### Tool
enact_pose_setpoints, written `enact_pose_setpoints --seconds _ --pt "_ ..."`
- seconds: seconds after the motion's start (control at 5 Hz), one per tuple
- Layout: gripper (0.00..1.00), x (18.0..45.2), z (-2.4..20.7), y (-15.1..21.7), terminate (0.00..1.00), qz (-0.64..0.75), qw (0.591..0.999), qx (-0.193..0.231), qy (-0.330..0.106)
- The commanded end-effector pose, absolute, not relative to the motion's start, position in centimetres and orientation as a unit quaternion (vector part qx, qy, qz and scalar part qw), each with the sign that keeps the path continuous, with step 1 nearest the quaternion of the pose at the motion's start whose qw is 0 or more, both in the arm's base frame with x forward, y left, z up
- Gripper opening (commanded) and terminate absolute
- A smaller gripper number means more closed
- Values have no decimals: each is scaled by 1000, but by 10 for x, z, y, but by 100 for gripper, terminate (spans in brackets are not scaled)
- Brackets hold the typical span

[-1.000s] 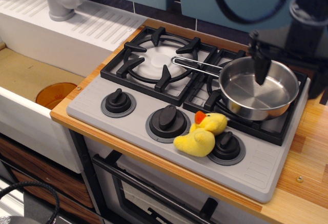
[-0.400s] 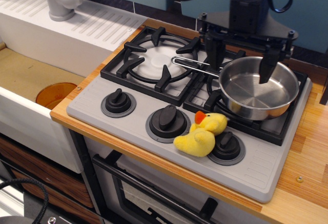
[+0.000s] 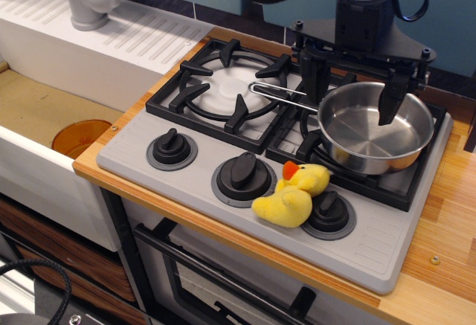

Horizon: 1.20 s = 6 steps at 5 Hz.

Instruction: Put pot or pan on stove and put stuffedduck in pot or pan

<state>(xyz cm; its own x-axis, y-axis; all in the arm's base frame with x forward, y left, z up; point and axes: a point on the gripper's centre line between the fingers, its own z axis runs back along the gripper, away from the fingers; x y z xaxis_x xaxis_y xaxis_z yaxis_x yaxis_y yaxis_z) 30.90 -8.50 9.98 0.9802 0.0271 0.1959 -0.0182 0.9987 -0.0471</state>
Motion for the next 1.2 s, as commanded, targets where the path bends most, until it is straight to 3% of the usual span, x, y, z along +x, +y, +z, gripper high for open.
enact_pose_setpoints --seconds 0.0,1.0 --pt "100 295 113 -95 0 39 986 11 -161" --pt "100 269 72 -86 0 31 974 6 -226"
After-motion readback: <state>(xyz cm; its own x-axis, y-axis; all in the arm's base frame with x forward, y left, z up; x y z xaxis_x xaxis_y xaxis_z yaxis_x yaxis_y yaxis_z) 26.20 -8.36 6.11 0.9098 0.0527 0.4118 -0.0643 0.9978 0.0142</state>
